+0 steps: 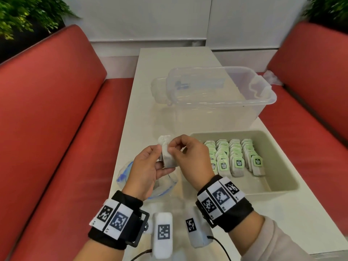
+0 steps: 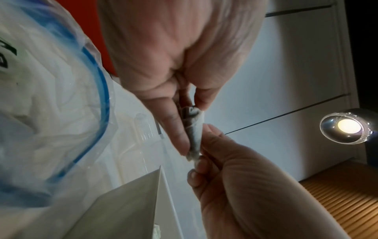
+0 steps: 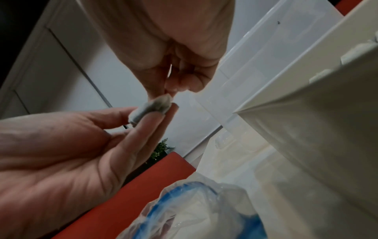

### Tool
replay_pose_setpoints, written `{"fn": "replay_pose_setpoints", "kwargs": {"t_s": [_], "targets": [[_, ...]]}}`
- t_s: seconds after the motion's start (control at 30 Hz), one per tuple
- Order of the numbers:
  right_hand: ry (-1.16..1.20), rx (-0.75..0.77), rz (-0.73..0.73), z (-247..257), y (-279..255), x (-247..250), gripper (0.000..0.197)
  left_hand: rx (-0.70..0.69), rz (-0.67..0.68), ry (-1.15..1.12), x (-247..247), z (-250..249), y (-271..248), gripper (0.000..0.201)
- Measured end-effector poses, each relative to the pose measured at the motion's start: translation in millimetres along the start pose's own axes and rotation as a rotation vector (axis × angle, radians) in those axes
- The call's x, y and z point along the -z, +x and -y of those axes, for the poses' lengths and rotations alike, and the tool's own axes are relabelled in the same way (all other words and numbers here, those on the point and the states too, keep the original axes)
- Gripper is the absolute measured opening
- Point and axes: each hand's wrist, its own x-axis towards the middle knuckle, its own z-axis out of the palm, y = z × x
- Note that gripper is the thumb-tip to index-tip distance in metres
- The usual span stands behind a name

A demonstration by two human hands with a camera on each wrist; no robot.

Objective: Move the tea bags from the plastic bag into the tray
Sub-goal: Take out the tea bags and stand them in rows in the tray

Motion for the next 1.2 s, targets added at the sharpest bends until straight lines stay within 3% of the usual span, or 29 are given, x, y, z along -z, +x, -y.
{"fn": "replay_pose_setpoints", "kwargs": {"t_s": [0.27,0.37,0.77,0.93,1.2], "targets": [[-0.162,0.003,0.071,-0.7,-10.0,5.9,0.014,-0.046,-0.041,-0.074,-12.5,4.1,0.8,0.019],[-0.120,-0.028,0.055,-1.7,-8.4,9.0,0.005,-0.053,-0.055,-0.057,-15.2,7.6,2.0,0.017],[0.013,-0.012,0.009,-14.6,-5.0,13.0,0.009,-0.055,-0.079,-0.133,-22.3,7.6,6.8,0.020],[-0.104,0.069,0.011,-16.4,-4.6,16.1,0.006,-0.065,0.016,-0.045,-22.3,12.0,7.1,0.035],[-0.410,0.175,0.062,-18.0,-7.7,19.9,0.011,-0.109,-0.093,0.065,-28.6,14.9,7.2,0.025]]}}
